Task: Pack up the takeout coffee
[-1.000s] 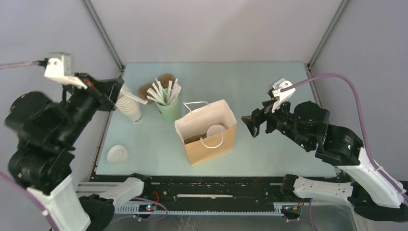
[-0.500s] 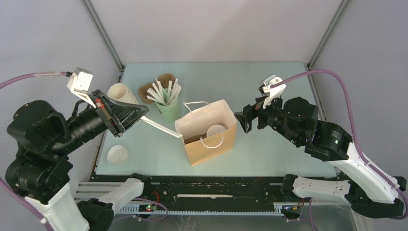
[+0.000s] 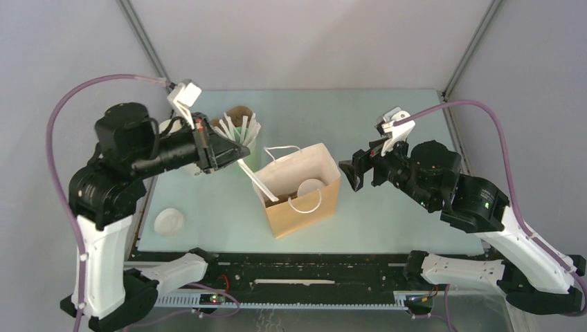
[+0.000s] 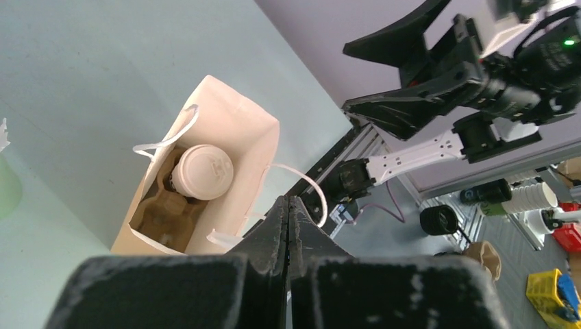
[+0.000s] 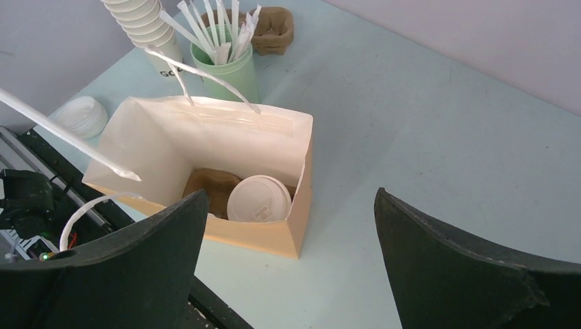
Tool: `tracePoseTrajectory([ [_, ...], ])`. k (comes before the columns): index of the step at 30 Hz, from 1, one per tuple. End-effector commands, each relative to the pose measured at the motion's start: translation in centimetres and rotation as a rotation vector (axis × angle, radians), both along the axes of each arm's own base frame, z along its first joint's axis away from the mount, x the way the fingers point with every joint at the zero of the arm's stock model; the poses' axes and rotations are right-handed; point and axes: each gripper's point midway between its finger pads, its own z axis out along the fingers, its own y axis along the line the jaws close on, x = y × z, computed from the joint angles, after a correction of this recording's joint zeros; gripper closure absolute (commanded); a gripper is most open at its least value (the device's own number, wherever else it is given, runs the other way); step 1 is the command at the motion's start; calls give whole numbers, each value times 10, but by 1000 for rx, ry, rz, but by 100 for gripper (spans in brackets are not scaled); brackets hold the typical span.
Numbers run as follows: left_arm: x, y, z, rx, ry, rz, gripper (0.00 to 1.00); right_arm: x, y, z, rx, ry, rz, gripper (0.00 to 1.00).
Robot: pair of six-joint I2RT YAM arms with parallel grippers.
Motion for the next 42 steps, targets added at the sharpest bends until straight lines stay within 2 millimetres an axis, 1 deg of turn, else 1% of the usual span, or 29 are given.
tracePoseTrajectory([
  [1, 16, -7, -20, 78, 25, -11, 100, 0, -7, 3, 32, 6, -34, 0],
  [5, 29, -15, -52, 183, 93, -12, 100, -1, -8, 0, 34, 16, -33, 0],
  [12, 51, -38, -97, 330, 149, -13, 100, -2, -10, -3, 29, 23, -36, 0],
  [14, 58, -44, -114, 392, 175, -7, 100, -2, -10, -5, 26, 24, -36, 1],
  [18, 66, -51, -143, 503, 215, 2, 100, -3, -11, -7, 18, 30, -35, 0],
  [21, 71, -55, -154, 538, 222, 11, 100, -4, -13, -8, 18, 33, -36, 0],
  [25, 74, -63, -162, 543, 234, 0, 100, -6, -16, -9, 16, 35, -37, 0],
  [29, 74, -73, -172, 568, 252, -32, 100, -7, -19, -11, 10, 38, -39, 0],
  [32, 71, -76, -181, 605, 272, -58, 100, -8, -20, -12, 13, 43, -40, 0],
  [36, 75, -70, -193, 676, 282, -43, 100, -10, -21, -14, 16, 50, -42, 0],
  [39, 79, -66, -197, 713, 277, -28, 99, -10, -22, -15, 17, 53, -43, 0],
  [40, 81, -65, -197, 723, 274, -21, 98, -10, -21, -15, 19, 54, -41, 0],
  [42, 87, -61, -199, 761, 274, 7, 90, -10, -20, -15, 19, 55, -38, 0],
])
